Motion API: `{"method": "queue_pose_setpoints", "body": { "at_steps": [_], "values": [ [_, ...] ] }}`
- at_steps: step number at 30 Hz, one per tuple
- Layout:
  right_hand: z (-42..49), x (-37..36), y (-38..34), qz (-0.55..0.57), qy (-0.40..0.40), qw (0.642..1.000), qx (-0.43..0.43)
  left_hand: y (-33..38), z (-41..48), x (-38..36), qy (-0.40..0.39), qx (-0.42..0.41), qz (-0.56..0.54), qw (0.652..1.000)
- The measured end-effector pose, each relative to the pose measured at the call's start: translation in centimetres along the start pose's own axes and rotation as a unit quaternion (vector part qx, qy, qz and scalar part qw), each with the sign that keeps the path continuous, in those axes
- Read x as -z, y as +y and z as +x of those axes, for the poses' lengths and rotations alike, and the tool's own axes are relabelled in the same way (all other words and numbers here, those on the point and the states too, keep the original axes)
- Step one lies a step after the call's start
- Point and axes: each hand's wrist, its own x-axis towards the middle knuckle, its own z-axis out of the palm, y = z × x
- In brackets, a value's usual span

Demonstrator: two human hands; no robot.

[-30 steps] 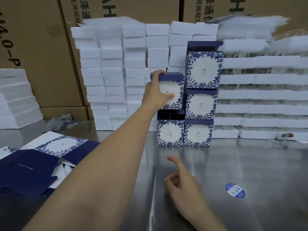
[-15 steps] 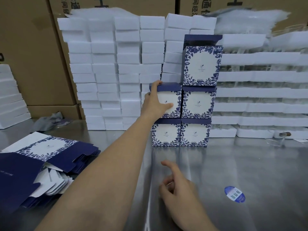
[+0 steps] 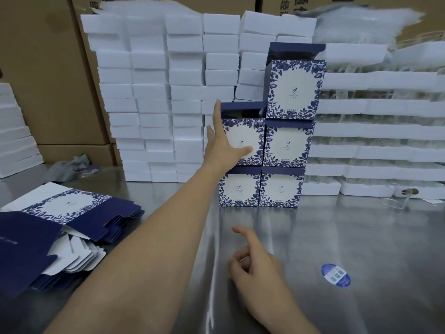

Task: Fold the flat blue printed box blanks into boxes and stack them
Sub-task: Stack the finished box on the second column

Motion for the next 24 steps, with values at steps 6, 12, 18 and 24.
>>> {"method": "queue_pose_setpoints", "body": {
  "at_steps": [6,12,18,24],
  "values": [
    [-0.1,0.6,0.1,-0.002,0.004,1.000,-0.002,-2.9,-5.5,9.0,-0.057,0.003,0.236,0.970],
    [-0.3,0.5,-0.6,-0.015,0.006,1.000,0.011,-7.9,-12.6,25.5,-0.019,0.252,0.503,0.827],
    [-0.3,0.3,-0.5,-0.002,0.008,1.000,-0.003,-8.7,-16.1,29.9,-0.129,0.435,0.434,0.779],
    [-0.2,0.2,0.0,0.040,0.014,0.999,-0.009,-6.3,-15.2,31.9,-0.278,0.422,0.421,0.753]
  ]
}}
